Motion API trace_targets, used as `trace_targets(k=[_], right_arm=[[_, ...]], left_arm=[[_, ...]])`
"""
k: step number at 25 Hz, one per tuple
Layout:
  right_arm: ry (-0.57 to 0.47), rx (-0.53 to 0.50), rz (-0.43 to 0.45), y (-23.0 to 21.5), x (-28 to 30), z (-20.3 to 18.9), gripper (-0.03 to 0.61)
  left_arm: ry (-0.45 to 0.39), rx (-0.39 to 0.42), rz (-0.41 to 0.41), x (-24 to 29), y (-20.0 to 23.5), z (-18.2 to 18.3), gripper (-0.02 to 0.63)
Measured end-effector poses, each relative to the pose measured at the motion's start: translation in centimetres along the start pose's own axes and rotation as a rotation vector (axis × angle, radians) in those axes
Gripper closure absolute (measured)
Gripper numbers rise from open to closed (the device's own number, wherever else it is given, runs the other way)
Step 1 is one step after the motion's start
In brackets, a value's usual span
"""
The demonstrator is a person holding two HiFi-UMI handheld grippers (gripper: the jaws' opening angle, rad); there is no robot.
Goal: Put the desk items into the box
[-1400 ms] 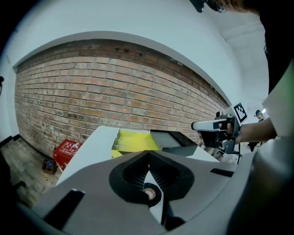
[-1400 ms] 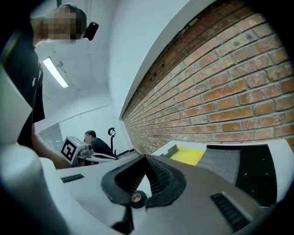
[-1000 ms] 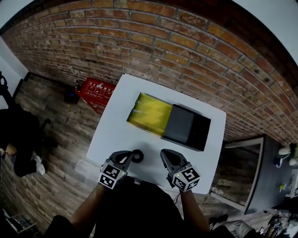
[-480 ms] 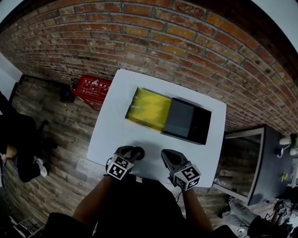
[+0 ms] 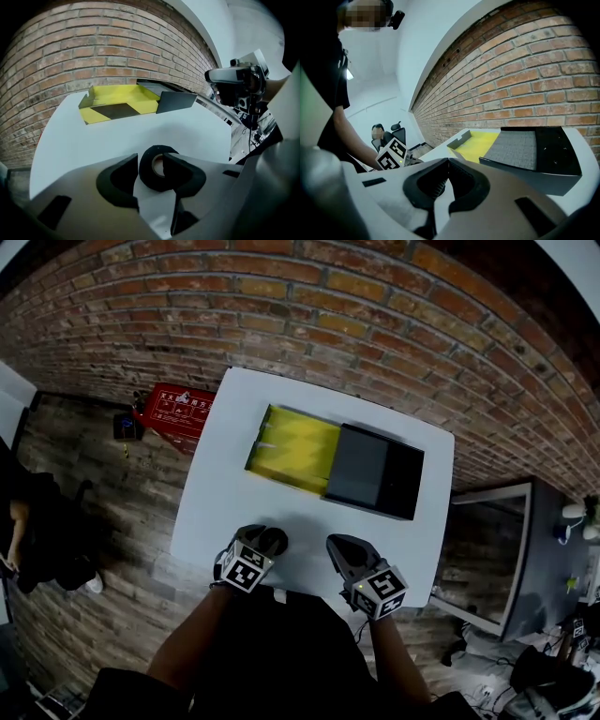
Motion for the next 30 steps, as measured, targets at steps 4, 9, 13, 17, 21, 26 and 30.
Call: trace_targets(k=[4, 9, 13, 17, 21, 26, 30], right_arm=[[0.005, 0.011, -0.005, 0.0, -0.3, -0.3, 0.557], [0.003, 0.02, -0.014, -0.3, -0.3, -0.7, 0.557], [0.004, 0.022, -0.018, -0.5, -0.5, -0.7, 0.557], [0.008, 0.03, -0.024, -0.5, -0.4, -0.8, 0.557], [0.0, 0.032, -0.032, -0.6, -0.3, -0.6, 0.557], [-0.002, 0.033, -0.041, -0.9, -0.4, -0.4, 0.557], [-0.01, 0.035, -0.048, -1.1, -0.4, -0.2, 0.557]], left_arm=[[0.044, 0.006, 0.019, 0.5, -0.1, -0.2, 0.453], [0.069, -0.003, 0.031, 0.7, 0.4, -0.4, 0.453], [0.087, 0.004, 0.026, 0.8, 0.4, -0.4, 0.453], [0.105, 0.007, 0.008, 0.9, 0.4, -0.4, 0.46], [0.118, 0.022, -0.002, 0.8, 0.4, -0.4, 0.468], [0.115, 0.037, -0.006, 0.7, 0.4, -0.3, 0.477], [0.094, 0.034, -0.017, 0.4, 0.3, 0.5, 0.48]])
Point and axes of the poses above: the fingertips, and each gripper's own axes: x forward along the fingers, y to its left, z out of its top, the point moved 1 cm from there along -x, backward along the fingers, and after that the axes turned 13 degrees about -x, right-handed, at the moved point
